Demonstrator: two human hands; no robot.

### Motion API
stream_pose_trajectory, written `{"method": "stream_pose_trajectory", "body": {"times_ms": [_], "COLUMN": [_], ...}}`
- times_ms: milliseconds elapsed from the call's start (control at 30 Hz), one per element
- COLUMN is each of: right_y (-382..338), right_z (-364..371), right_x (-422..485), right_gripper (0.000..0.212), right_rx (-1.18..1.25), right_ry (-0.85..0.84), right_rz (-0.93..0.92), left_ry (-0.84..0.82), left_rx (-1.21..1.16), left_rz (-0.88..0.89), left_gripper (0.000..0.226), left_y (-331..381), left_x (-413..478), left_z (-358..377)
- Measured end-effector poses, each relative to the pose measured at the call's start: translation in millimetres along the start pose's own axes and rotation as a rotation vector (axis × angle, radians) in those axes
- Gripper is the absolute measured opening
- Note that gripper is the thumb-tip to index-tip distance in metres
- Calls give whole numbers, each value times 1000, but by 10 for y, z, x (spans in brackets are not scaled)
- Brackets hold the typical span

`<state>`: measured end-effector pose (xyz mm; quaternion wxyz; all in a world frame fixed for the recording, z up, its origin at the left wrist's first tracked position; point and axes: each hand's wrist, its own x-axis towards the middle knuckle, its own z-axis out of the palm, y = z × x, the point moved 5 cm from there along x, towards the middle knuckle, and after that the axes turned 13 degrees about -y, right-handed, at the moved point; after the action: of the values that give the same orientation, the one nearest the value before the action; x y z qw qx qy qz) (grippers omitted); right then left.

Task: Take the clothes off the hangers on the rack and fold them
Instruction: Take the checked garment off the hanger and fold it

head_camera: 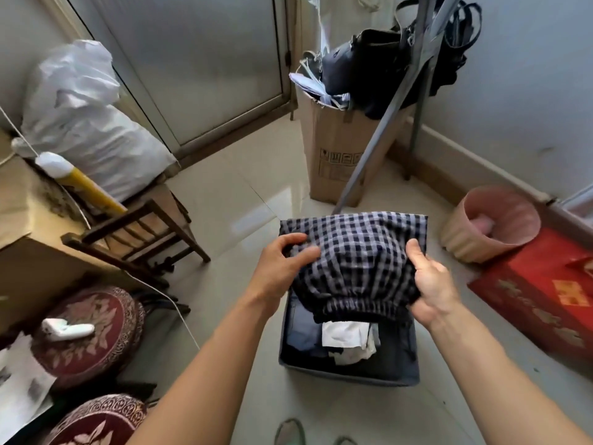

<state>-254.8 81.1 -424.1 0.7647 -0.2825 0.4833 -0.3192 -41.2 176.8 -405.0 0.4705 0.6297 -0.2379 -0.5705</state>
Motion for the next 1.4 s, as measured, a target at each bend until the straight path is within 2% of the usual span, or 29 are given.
{"method": "stream_pose_trajectory", "body": {"times_ms": [100,167,300,467,667,767,967,1067,1167,1233,1300,1367,1400], "right_y": [282,528,1142,1854,2642,2908,3354,3526,3635,3549,3392,3340,3393], "right_z": [-226,-397,-753,-1105,-1524,-1664,-1928,-2015,-2100,-2053,-1853,-1582,-1489], "right_x": [279,488,876,1276,1808,2004,2435,2653,2756,2677,2507,2341,2305], "right_gripper": [34,27,27,24,20,21,22,25,48,60,60,58,61], "right_rx": [-91,-185,-326,-386,-405,-422,-499,-580,-769,-980,-1205,-1367,-1447], "right_ry": [-17,-30,2,32,121,138,139,169,264,348,342,176,47], "right_rz": [86,143,205,224,290,303,287,277,305,222,-70,-332,-344], "left_ry": [-22,-12,52,82,29,47,25,-8,-38,80,202,146,66], "left_rx": [36,71,123,164,350,405,517,593,718,879,911,902,934], "left_rz": [-40,-60,-93,-148,-184,-210,-229,-236,-263,-223,-73,86,127], "left_gripper": [39,38,36,38,39,42,33,34,38,39,40,45,51], "left_y": [-401,-700,-1415,-2226,-3100,-3487,-4088,-4290,-4439,-4404,-4281,-4230,-4267], "left_x": [316,491,738,1017,1684,1999,2480,2618,2659,2589,2429,2276,2222], "left_z": [39,16,-108,-276,-375,-406,-451,-496,-448,-416,-317,-128,-26]}}
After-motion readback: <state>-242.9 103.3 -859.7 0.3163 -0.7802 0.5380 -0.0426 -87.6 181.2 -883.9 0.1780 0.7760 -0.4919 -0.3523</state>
